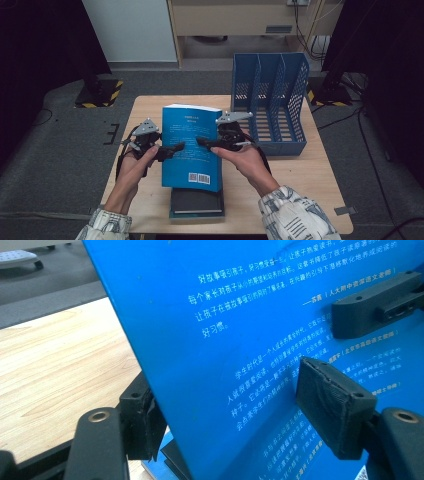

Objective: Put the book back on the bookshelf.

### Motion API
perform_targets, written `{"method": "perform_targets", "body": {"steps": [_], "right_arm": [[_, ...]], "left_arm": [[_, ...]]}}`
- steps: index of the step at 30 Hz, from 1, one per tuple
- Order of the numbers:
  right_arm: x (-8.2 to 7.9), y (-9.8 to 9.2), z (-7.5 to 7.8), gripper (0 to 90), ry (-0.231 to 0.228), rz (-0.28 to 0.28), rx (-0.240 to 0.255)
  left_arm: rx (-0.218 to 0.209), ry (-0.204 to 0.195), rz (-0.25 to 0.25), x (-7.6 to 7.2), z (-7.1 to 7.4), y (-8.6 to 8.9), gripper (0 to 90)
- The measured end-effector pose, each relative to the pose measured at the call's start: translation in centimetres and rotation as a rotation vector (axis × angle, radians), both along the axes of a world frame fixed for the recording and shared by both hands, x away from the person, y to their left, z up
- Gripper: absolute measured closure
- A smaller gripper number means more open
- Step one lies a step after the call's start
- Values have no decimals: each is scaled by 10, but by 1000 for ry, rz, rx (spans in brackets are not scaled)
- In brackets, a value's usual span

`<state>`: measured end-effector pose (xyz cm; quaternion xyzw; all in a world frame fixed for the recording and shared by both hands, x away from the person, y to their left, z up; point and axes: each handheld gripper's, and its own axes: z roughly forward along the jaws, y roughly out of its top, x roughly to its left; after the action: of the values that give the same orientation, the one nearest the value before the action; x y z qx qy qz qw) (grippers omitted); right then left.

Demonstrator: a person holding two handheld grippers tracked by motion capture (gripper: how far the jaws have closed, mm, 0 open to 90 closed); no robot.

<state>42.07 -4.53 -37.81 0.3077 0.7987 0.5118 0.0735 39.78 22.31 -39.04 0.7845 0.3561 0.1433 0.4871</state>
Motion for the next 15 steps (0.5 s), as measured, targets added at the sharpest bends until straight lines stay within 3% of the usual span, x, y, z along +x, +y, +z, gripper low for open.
{"method": "perform_targets", "body": {"steps": [7,15], "right_arm": [[2,1,0,494,-17,14,-6],[2,1,0,504,-24,24,-1]], "left_arm": [[-27,48,-5,7,0,3,315],[-30,99,4,11,3,4,328]]}}
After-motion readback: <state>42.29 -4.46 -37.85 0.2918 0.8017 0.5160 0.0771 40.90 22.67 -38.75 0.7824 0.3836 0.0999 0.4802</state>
